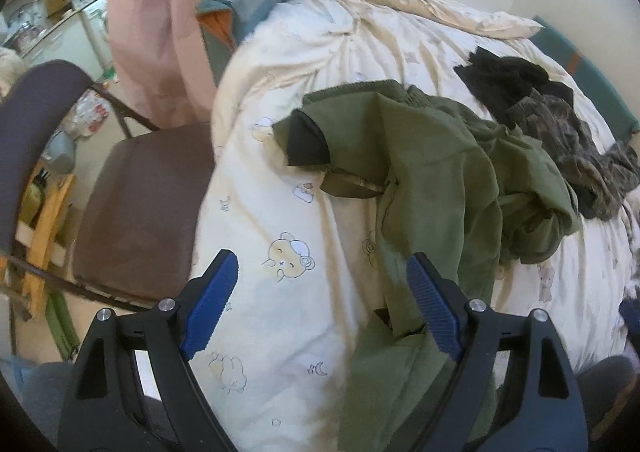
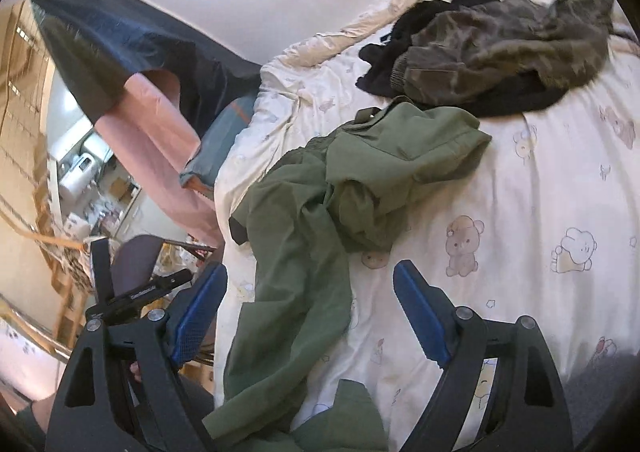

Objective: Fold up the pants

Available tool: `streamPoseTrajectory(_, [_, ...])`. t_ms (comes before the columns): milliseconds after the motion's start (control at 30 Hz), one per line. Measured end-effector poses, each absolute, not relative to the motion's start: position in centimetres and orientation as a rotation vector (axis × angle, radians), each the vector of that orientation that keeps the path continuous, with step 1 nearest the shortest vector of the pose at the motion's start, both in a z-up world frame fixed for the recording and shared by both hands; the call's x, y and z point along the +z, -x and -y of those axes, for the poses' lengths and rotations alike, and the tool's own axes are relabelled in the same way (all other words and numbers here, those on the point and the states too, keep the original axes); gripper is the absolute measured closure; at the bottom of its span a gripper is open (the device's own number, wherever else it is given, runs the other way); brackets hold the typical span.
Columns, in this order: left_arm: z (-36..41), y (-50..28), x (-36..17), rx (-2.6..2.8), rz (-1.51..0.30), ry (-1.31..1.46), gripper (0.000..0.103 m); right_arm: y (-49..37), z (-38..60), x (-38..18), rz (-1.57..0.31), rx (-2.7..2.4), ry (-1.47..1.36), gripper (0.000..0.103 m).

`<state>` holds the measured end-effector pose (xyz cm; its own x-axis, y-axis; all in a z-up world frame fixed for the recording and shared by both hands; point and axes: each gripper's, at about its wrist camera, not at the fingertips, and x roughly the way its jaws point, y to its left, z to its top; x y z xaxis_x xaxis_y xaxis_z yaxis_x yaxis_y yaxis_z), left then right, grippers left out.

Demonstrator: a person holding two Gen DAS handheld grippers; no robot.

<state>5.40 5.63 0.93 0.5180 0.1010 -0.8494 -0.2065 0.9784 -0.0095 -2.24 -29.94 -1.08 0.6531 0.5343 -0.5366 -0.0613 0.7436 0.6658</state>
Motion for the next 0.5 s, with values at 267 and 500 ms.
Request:
streamPoseTrajectory(267, [-3.1, -7.0, 8.6, 0.176, -0.944, 0.128, 0.019, 2.5, 31.6, -1.6, -0.781, 0.379, -0.748, 0.016])
streamPoseTrajectory(500, [0.6, -9.3, 10.0, 0.104, -0.915, 0.096, 0.019, 3.3, 32.4, -1.5, -0.777, 0.381, -0.786, 0.015])
